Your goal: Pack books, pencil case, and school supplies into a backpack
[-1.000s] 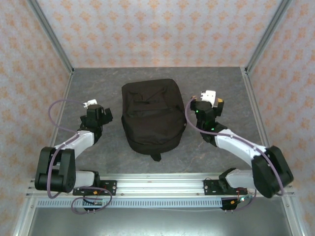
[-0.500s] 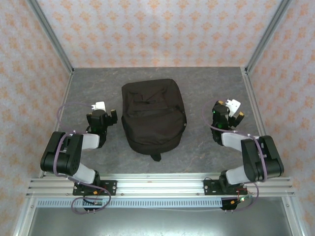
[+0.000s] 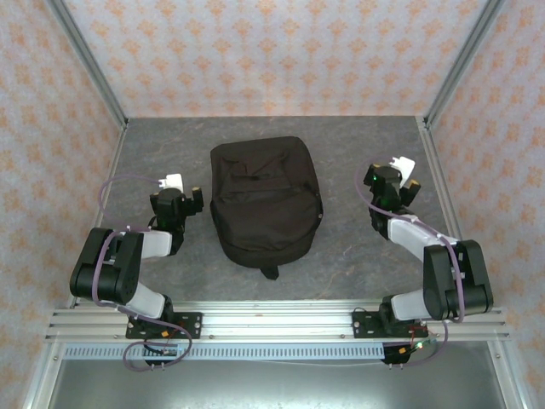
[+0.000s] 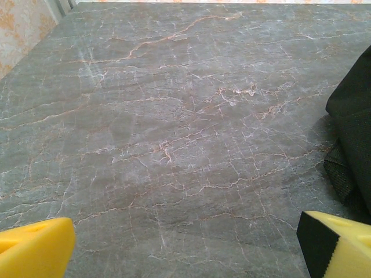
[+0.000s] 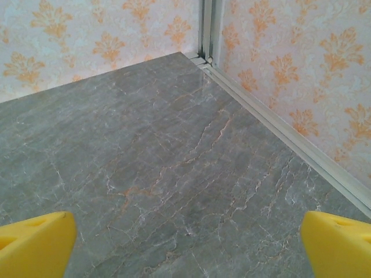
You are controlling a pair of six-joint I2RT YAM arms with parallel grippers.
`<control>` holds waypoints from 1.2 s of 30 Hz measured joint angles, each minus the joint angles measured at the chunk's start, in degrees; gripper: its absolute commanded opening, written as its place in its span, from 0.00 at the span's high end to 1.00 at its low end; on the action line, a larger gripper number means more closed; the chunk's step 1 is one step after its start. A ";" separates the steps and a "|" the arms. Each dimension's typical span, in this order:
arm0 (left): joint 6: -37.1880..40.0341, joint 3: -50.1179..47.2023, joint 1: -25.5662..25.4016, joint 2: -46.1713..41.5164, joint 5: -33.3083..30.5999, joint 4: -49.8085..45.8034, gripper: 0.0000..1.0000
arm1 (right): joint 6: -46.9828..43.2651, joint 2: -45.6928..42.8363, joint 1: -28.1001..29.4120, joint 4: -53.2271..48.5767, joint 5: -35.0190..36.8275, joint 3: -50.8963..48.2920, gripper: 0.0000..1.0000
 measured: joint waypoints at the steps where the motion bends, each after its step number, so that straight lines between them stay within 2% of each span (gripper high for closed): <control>1: 0.00 0.00 0.00 0.00 0.00 0.00 0.00 | 0.00 0.02 -0.44 0.00 0.00 -0.50 0.01; 5: 0.00 0.00 0.00 0.00 0.00 0.00 0.00 | 1.53 -0.39 -4.76 4.68 -3.10 -6.71 0.01; 8: 0.00 0.00 0.00 0.00 0.00 0.00 0.00 | 1.73 -0.63 -7.89 14.21 -6.60 -15.96 0.01; 11: 0.00 0.02 0.00 0.00 0.00 -0.02 0.00 | 0.37 6.75 -8.44 26.95 -12.63 -21.51 0.01; 13: 0.00 0.02 0.00 0.00 0.00 0.00 0.00 | -0.70 8.63 -8.33 24.11 -16.48 -20.31 0.01; 18: 0.00 0.02 0.00 0.00 0.00 0.00 0.00 | -3.34 8.87 -6.95 23.63 -20.13 -12.07 0.01; 36: 0.00 0.02 0.00 0.00 0.00 0.00 0.00 | -5.18 8.66 -5.88 22.23 -20.98 -11.32 0.01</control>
